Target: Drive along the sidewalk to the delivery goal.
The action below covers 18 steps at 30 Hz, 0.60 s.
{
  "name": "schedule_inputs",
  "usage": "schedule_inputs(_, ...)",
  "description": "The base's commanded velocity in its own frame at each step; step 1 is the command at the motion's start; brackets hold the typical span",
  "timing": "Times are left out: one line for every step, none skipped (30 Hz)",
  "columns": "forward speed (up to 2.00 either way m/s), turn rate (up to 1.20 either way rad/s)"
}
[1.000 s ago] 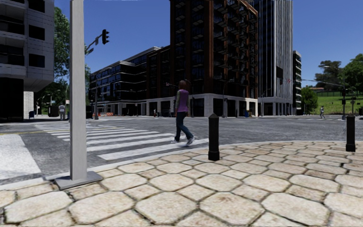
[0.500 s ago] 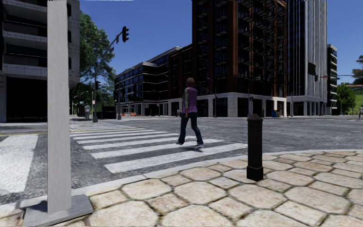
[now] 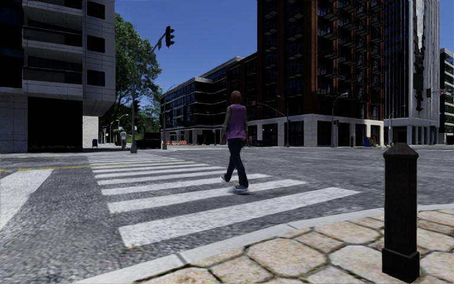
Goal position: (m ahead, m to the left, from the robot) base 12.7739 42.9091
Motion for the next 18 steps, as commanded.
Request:
schedule_inputs(1.36, 0.0)
schedule_inputs(1.36, 0.0)
schedule_inputs(1.36, 0.0)
schedule_inputs(1.36, 0.0)
schedule_inputs(1.36, 0.0)
schedule_inputs(1.36, 0.0)
schedule_inputs(1.36, 0.0)
schedule_inputs(1.36, 0.0)
schedule_inputs(1.36, 0.0)
schedule_inputs(1.34, 0.0)
schedule_inputs(1.31, 0.0)
schedule_inputs(1.31, 0.0)
schedule_inputs(1.27, 0.0)
schedule_inputs(1.23, 0.0)
schedule_inputs(1.22, 0.0)
schedule_inputs(1.22, 0.0)
schedule_inputs(1.22, 0.0)
schedule_inputs(1.22, 0.0)
